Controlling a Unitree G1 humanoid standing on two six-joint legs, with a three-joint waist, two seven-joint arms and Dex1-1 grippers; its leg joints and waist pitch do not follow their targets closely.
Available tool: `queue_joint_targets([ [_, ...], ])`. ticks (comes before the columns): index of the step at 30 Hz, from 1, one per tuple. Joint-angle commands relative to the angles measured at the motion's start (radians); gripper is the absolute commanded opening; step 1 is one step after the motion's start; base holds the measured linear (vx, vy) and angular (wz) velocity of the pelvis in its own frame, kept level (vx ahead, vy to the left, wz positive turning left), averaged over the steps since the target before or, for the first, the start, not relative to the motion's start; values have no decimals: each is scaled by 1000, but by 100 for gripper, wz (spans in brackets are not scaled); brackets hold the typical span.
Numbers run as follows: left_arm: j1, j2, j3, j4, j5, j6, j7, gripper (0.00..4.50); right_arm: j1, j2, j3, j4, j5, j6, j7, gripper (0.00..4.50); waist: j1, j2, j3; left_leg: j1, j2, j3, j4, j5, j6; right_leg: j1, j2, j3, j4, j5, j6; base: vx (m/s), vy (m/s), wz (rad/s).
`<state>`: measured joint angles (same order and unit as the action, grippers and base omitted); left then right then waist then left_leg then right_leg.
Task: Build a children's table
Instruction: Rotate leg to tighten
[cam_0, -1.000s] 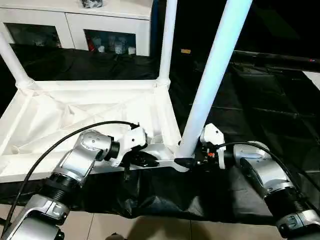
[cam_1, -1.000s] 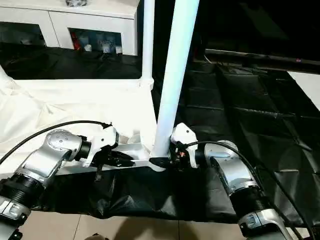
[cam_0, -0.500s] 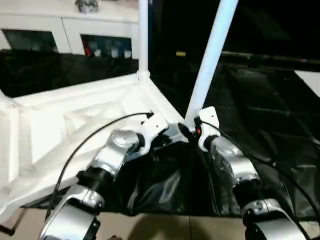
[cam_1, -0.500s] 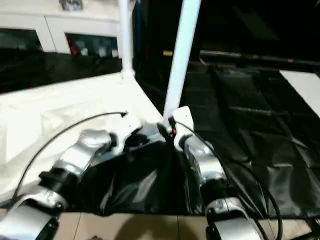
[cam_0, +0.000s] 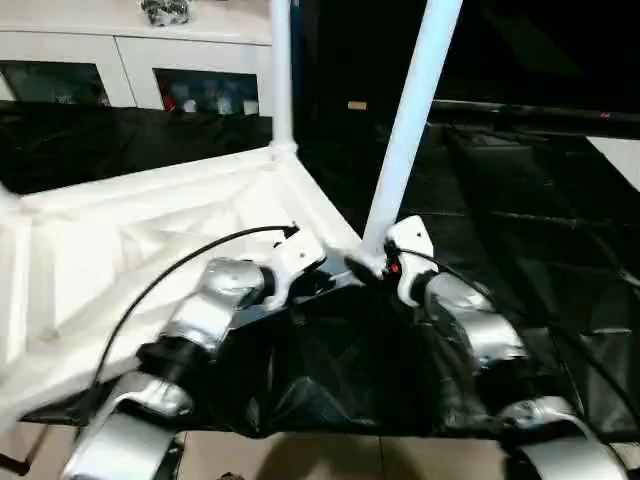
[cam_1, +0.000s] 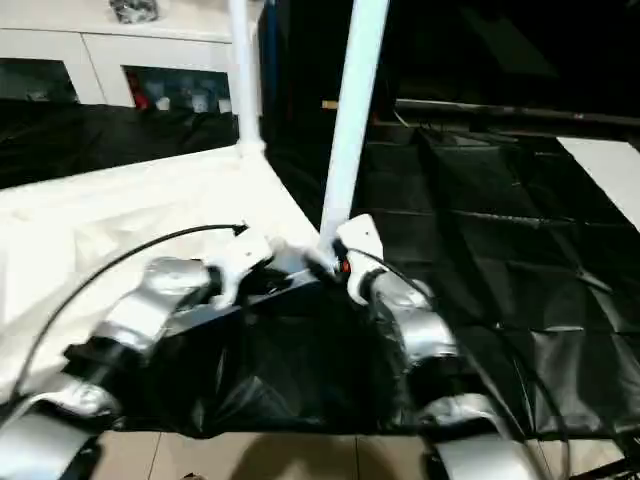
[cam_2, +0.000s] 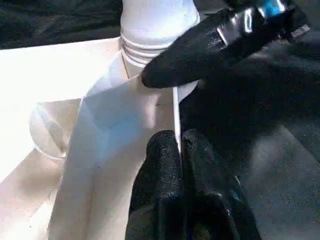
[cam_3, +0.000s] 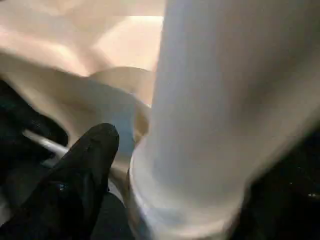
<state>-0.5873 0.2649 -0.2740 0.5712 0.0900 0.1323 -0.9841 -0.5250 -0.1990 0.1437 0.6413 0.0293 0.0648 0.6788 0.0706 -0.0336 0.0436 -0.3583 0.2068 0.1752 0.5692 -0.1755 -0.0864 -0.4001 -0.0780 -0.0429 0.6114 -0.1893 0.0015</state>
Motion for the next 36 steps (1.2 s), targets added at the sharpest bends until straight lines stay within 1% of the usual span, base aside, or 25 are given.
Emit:
queue_joint_targets([
  [1, 20, -21, -36, -24, -55, -45, -76, 0, 14, -7, 32, -22, 0, -4, 75, 387, 1, -7, -55, 4, 18, 4, -59, -225, 38, 40, -52, 36, -81, -228, -186, 0, 0, 0],
  [2, 25, -10, -36, -30, -60, -48, -99, 0, 22, -27, 37, -40, 10, -6, 123, 387, 2, -7, -56, 1, 19, 3, -60, -211, 41, 44, -51, 35, -77, -204, -190, 0, 0, 0],
  [3, 28, -4, -36, -34, -63, -50, -111, 0, 26, -38, 40, -50, 16, -10, 150, 387, 4, -6, -56, 2, 20, 2, -60, -206, 41, 43, -51, 35, -75, -196, -194, 0, 0, 0],
  [4, 32, 15, -36, -39, -72, -67, -145, 0, 45, -76, 61, -86, 29, -24, 231, 387, 4, -7, -56, 3, 20, 3, -60, -203, 42, 44, -50, 35, -74, -182, -200, 0, 0, 0],
  [5, 33, 25, -35, -38, -73, -73, -156, 0, 55, -95, 74, -104, 36, -32, 273, 387, 9, -8, -56, 4, 21, 3, -58, -205, 50, 45, -51, 35, -74, -179, -199, 0, 0, 0],
  [6, 33, 31, -33, -37, -73, -77, -164, 0, 61, -109, 83, -117, 42, -33, 303, 387, 10, -7, -55, 2, 21, 5, -58, -201, 53, 45, -51, 36, -73, -170, -202, 0, 0, 0],
  [7, 33, 31, -33, -37, -73, -77, -164, 0, 61, -109, 83, -117, 42, -33, 303, 387, 11, -7, -55, 4, 21, 5, -58, -204, 55, 43, -50, 35, -74, -173, -203, 0, 0, 0],
  [8, 34, 40, -33, -39, -77, -79, -182, 0, 70, -121, 90, -137, 56, -20, 337, 387, 10, -12, -55, 3, 20, 6, -58, -203, 55, 45, -51, 36, -73, -176, -205, 0, 0, 0],
  [9, 34, 40, -33, -39, -77, -79, -182, 0, 70, -121, 90, -137, 56, -20, 337, 387, 13, -11, -55, 4, 20, 6, -58, -204, 55, 45, -51, 35, -74, -184, -204, 0, 0, 0],
  [11, 37, 65, -27, -51, -92, -79, -235, 0, 89, -147, 103, -182, 81, 8, 417, 387, 14, -12, -52, 3, 21, 6, -60, -215, 56, 43, -51, 36, -76, -216, -197, 0, 0, 0],
  [12, 38, 72, -25, -55, -95, -78, -247, 0, 94, -151, 104, -193, 87, 9, 435, 370, 15, -14, -53, 5, 22, 6, -60, -220, 53, 42, -52, 36, -77, -230, -193, 0, 0, 0],
  [13, 39, 79, -25, -60, -98, -77, -261, 0, 99, -155, 106, -205, 92, 11, 453, 360, 15, -13, -52, 5, 22, 6, -60, -221, 51, 41, -52, 36, -77, -236, -193, 0, 0, 0],
  [14, 40, 85, -26, -65, -101, -74, -273, 0, 104, -158, 108, -216, 97, 17, 468, 360, 15, -12, -52, 6, 23, 5, -61, -230, 48, 39, -54, 36, -79, -253, -192, 0, 0, 0],
  [16, 46, 106, -29, -80, -109, -70, -318, 0, 117, -172, 121, -248, 109, 33, 510, 341, 16, -15, -51, 5, 24, 5, -62, -231, 46, 40, -53, 36, -79, -263, -187, 0, 0, 0],
  [17, 47, 110, -30, -84, -110, -68, -326, 0, 119, -175, 125, -252, 111, 34, 517, 327, 16, -13, -51, 5, 24, 4, -63, -230, 45, 40, -53, 36, -79, -263, -186, 0, 0, 0],
  [19, 51, 116, -32, -93, -115, -60, -338, 0, 124, -177, 129, -261, 113, 40, 523, 316, 15, -16, -51, 6, 24, 5, -62, -230, 43, 38, -53, 36, -79, -261, -188, 0, 0, 0],
  [20, 53, 121, -37, -98, -118, -53, -351, 0, 127, -178, 131, -267, 115, 43, 528, 316, 16, -15, -51, 5, 24, 4, -63, -224, 41, 39, -53, 36, -77, -260, -188, 0, 0, 0],
  [22, 55, 123, -39, -100, -118, -51, -355, 0, 129, -178, 132, -271, 115, 45, 534, 292, 16, -15, -51, 6, 24, 5, -63, -220, 38, 38, -53, 37, -77, -246, -190, 0, 0, 0],
  [24, 57, 125, -39, -101, -117, -48, -361, 0, 132, -177, 131, -277, 112, 49, 539, 280, 15, -16, -52, 7, 24, 5, -62, -222, 35, 38, -52, 36, -76, -241, -193, 0, 0, 0],
  [30, 63, 127, -39, -110, -113, -41, -358, 0, 142, -177, 138, -291, 118, 63, 548, 270, 16, -18, -52, 5, 23, 6, -60, -198, 42, 42, -52, 37, -71, -197, -203, 0, 0, 0],
  [32, 64, 123, -37, -108, -113, -44, -345, 0, 145, -172, 137, -288, 114, 60, 539, 269, 16, -18, -52, 6, 23, 6, -60, -200, 42, 42, -52, 36, -72, -205, -203, 0, 0, 0],
  [33, 53, 99, -25, -88, -97, -50, -273, 0, 133, -136, 114, -248, 94, 56, 444, 269, 16, -11, -52, 6, 23, 5, -60, -205, 39, 40, -53, 37, -72, -212, -203, 0, 0, 0],
  [34, 51, 96, -24, -86, -95, -49, -264, 0, 131, -131, 110, -242, 91, 56, 429, 269, 13, -14, -49, 6, 22, 5, -62, -219, 29, 38, -52, 37, -76, -233, -199, 0, 0, 0],
  [35, 34, 65, -9, -60, -74, -43, -175, 0, 106, -82, 78, -177, 56, 56, 284, 269, 12, -16, -49, 6, 21, 4, -63, -229, 23, 41, -53, 36, -78, -255, -193, 0, 0, 0],
  [36, 34, 63, -8, -58, -73, -43, -171, 0, 105, -80, 77, -174, 54, 56, 277, 269, 8, -14, -46, 11, 20, 5, -65, -253, 7, 32, -52, 37, -84, -306, -184, 0, 0, 0],
])
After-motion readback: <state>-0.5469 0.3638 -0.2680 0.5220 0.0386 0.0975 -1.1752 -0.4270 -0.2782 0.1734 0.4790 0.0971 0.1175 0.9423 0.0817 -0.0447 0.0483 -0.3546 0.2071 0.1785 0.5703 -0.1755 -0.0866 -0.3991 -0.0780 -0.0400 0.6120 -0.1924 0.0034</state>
